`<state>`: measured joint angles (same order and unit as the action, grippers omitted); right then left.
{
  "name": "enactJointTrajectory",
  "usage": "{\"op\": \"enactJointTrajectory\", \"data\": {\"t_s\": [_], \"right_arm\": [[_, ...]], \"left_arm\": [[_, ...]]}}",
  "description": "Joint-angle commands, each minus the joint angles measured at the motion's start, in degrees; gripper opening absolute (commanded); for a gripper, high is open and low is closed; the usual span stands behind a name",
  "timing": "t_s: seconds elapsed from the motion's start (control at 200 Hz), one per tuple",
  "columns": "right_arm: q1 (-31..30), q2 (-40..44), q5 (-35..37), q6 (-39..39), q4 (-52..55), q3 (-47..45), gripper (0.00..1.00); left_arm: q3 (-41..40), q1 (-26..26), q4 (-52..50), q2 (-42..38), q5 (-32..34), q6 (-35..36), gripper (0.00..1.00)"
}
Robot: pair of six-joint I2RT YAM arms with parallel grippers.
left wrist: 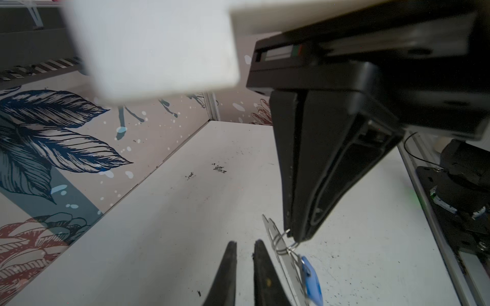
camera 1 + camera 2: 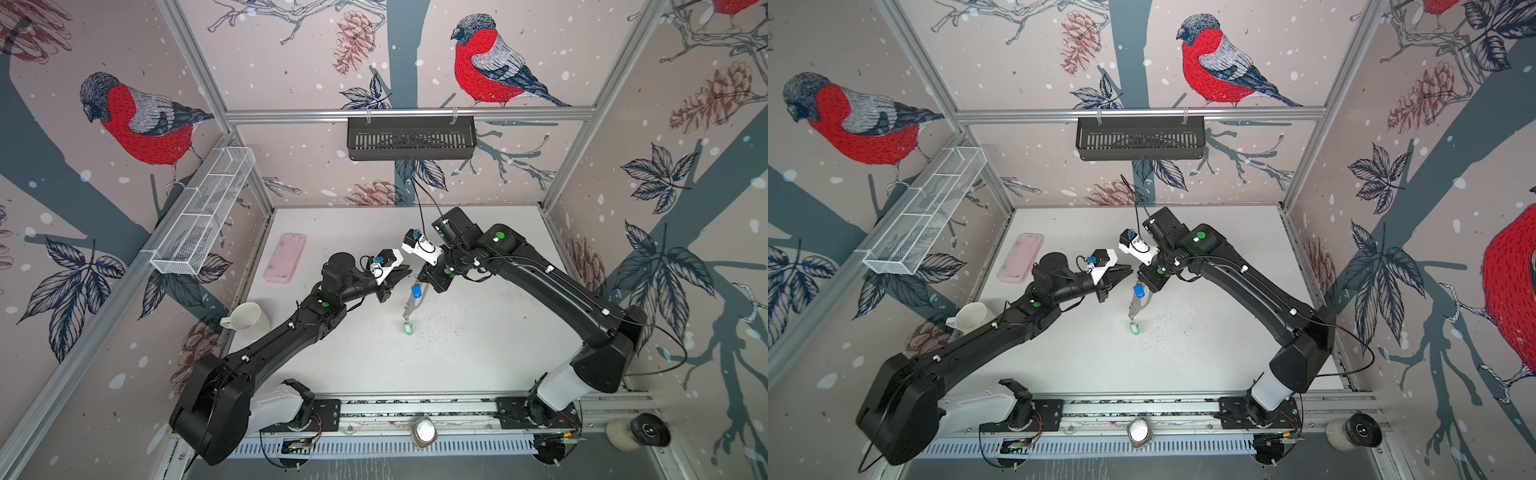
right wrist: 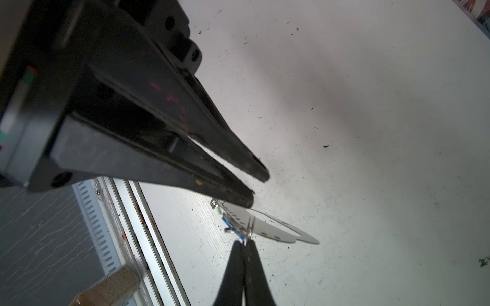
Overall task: Attach keys to a key ring
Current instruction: Insert the key into the keyring.
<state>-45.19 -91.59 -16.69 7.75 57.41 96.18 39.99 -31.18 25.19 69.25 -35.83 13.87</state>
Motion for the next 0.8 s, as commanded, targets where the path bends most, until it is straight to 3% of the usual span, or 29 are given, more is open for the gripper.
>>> {"op": "enactJointTrajectory", "data": {"t_s": [0.0, 0.795], "right_arm": [[-0.2, -0.3, -0.2, 1.3, -0.1, 0.1, 0.0], [0.1, 2.0, -2.3, 1.9, -1.3, -1.2, 0.0]], "left_arm": [[0.5, 0.1, -0.8, -0.1, -4.7, 0.4, 0.15], [4.9, 0.2, -5.1, 4.0, -10.9, 1.9, 0.18]]}}
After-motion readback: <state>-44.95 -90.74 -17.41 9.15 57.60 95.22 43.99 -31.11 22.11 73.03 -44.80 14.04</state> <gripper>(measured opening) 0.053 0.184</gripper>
